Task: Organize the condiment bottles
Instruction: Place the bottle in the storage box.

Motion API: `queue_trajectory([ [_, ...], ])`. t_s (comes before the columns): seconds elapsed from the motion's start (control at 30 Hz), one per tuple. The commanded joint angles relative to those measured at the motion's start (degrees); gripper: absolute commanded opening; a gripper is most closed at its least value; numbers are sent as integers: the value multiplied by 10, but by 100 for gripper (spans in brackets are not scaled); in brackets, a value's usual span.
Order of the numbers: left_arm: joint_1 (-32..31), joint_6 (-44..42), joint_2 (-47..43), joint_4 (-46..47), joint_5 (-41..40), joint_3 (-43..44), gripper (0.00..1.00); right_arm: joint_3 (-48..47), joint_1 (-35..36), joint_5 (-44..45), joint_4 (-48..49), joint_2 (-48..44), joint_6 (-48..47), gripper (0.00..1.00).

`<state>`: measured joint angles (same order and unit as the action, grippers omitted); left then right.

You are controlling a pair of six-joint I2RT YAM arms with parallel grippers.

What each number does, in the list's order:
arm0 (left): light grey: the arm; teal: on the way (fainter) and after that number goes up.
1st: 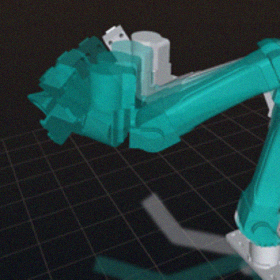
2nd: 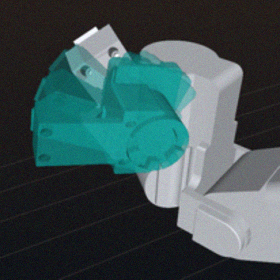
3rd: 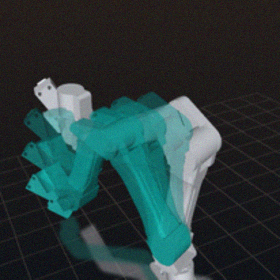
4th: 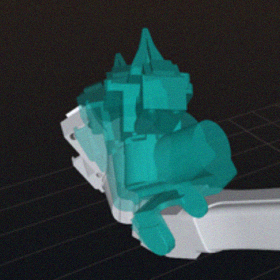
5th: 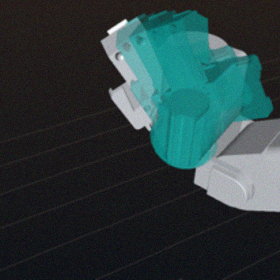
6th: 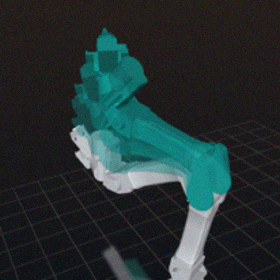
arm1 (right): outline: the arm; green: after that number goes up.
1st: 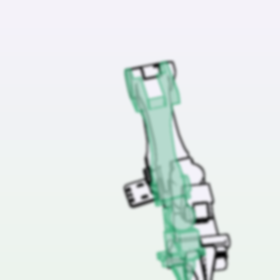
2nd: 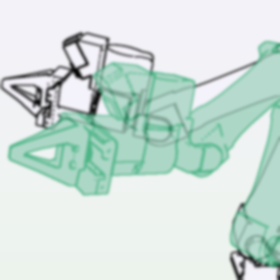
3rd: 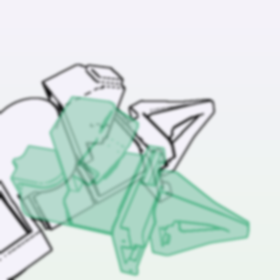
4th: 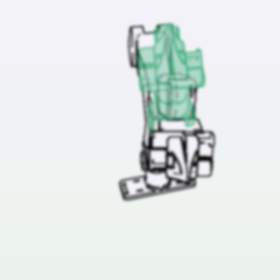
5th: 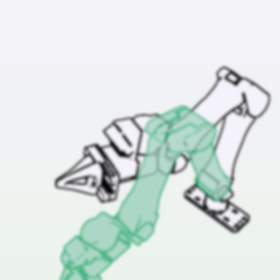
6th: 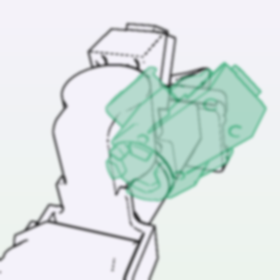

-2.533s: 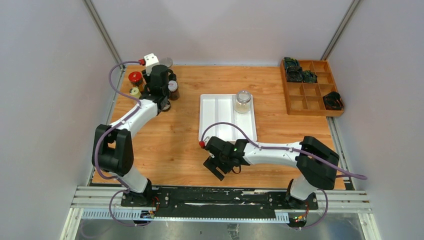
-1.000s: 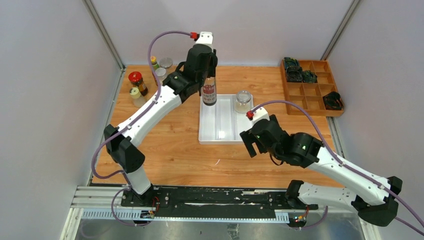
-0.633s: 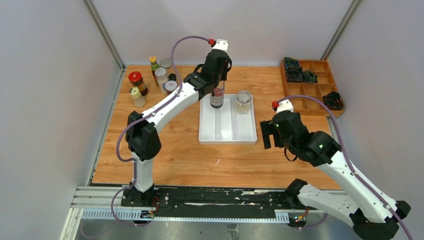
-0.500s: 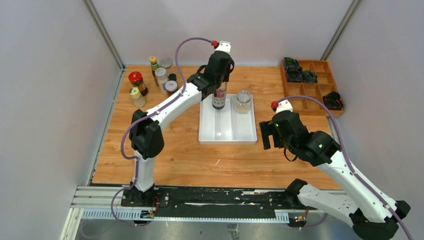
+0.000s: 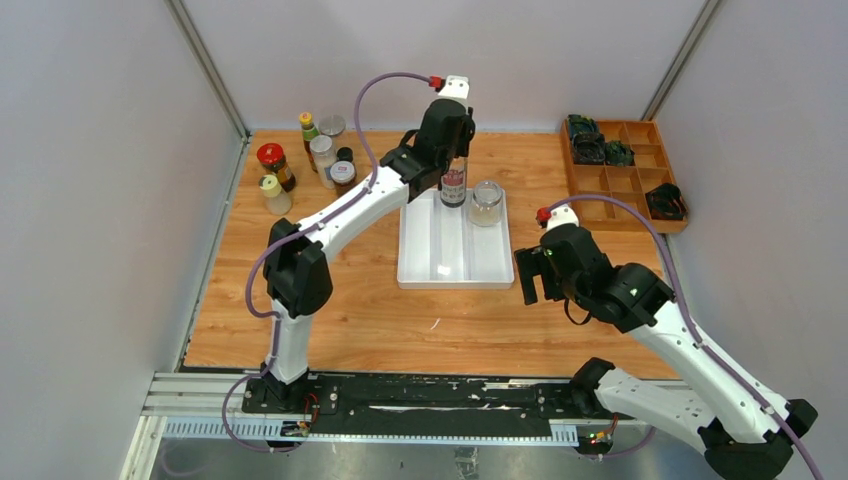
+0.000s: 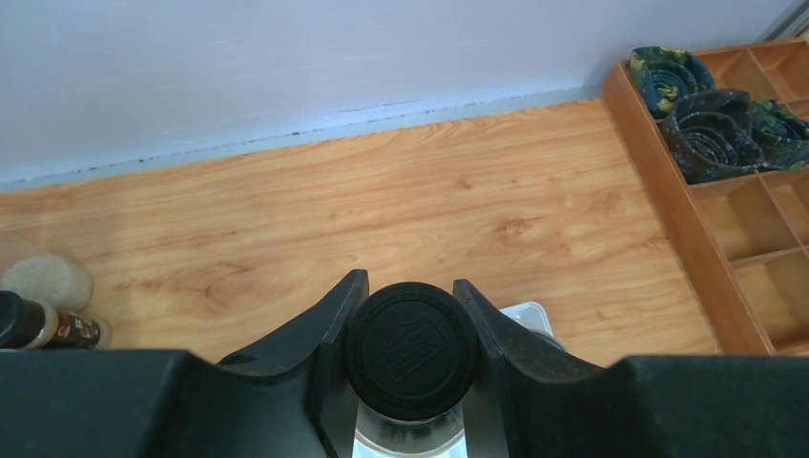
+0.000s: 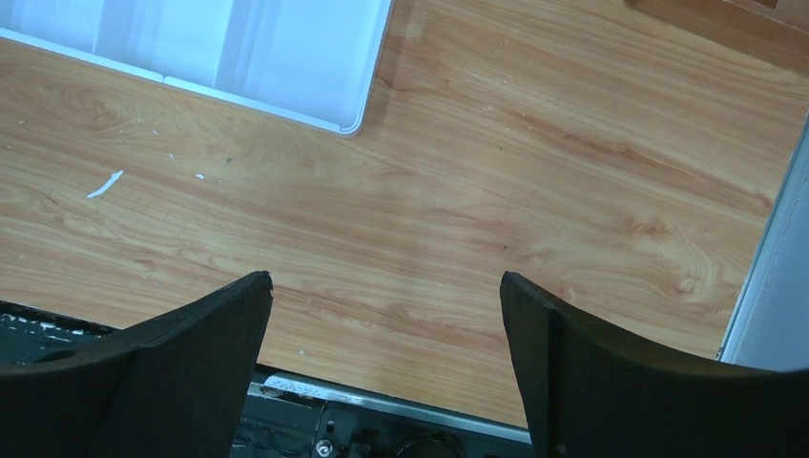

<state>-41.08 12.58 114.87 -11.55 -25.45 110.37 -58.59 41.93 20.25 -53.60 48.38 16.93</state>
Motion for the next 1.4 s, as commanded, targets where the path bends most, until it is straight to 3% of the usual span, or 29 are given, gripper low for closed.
queue_trajectory([
  [0.0, -5, -4, 0, 83, -12, 16, 2, 9, -7, -12, -2, -11, -3, 96],
  [1.27, -5, 5, 25, 135, -24, -66, 1, 34, -10, -34, 28, 3, -13, 96],
  [1.3, -5, 5, 24, 134, -24, -68, 3, 34, -10, -35, 29, 3, -13, 96],
  [1.37, -5, 7, 20, 132, -24, -75, 18, 35, -11, -36, 30, 3, -13, 96],
])
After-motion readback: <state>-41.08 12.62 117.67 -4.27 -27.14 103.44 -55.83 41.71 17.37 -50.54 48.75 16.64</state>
